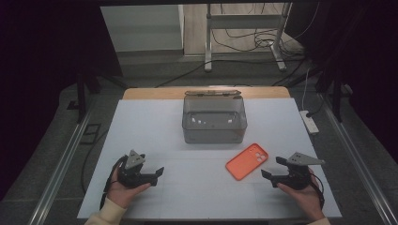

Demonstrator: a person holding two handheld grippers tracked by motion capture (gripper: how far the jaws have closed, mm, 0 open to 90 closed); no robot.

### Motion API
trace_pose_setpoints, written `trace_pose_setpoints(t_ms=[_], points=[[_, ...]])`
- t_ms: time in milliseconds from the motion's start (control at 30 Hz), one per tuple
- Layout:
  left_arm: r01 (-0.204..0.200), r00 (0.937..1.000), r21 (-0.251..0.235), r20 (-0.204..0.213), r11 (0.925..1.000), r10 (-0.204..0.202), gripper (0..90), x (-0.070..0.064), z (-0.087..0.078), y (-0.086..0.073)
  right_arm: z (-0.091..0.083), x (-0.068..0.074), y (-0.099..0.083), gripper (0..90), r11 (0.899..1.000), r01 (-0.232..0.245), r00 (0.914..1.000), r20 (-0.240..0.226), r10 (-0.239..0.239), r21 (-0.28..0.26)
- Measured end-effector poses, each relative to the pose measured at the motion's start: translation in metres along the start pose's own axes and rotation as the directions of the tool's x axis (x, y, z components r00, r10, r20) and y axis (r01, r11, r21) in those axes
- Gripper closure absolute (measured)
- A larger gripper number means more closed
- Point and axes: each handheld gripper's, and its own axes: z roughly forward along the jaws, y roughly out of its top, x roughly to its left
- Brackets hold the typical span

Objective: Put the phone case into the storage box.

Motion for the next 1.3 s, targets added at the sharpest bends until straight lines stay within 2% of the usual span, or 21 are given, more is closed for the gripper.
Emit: trace_pose_setpoints(t_ms=[200, 567, 900, 1300], points=[[-0.008, 1.0000, 0.002, -0.002, 1.0000, 0.008, 10.6, -0.001, -0.001, -0.001, 0.004, 0.003, 0.001, 15.7, 1.000, 0.020, 0.9998, -0.009, -0.020, 0.016], [-0.018, 0.9998, -0.003, 0.010, 0.9998, 0.018, 11.6, -0.002, -0.001, 0.002, -0.001, -0.001, 0.000, 16.1, 1.000, -0.022, 0.9997, -0.013, 0.022, -0.013], [-0.022, 0.9996, -0.008, 0.017, 0.9997, 0.023, 12.2, -0.005, -0.007, 0.004, 0.002, -0.001, 0.001, 16.1, 1.000, -0.018, 0.9997, -0.015, 0.018, -0.006], [-0.035, 0.9985, -0.009, 0.040, 0.9993, 0.036, 12.1, -0.011, -0.015, 0.018, 0.004, -0.001, 0.001, 16.0, 1.000, -0.020, 0.9998, -0.010, 0.020, 0.002]])
